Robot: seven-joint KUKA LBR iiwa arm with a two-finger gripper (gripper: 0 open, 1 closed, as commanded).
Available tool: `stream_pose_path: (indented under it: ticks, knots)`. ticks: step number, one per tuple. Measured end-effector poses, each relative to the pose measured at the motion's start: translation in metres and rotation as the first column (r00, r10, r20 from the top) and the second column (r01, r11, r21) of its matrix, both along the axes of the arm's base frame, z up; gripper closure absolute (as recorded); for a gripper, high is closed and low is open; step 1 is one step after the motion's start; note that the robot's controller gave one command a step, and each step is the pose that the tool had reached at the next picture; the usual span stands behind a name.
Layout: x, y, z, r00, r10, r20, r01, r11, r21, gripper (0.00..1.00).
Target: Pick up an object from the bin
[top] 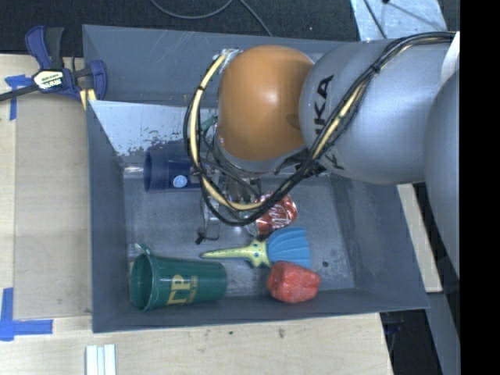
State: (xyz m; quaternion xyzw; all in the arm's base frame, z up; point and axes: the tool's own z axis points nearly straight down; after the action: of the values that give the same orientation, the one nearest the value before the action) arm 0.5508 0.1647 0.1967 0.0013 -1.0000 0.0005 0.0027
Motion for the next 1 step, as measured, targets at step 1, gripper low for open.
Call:
stream_pose_path:
  ticks: [1]
  knots:
    - [0.0017, -0.0006, 0.0048, 1.000, -0.002, 0.008, 0.002, 1.000, 0.002, 0.00]
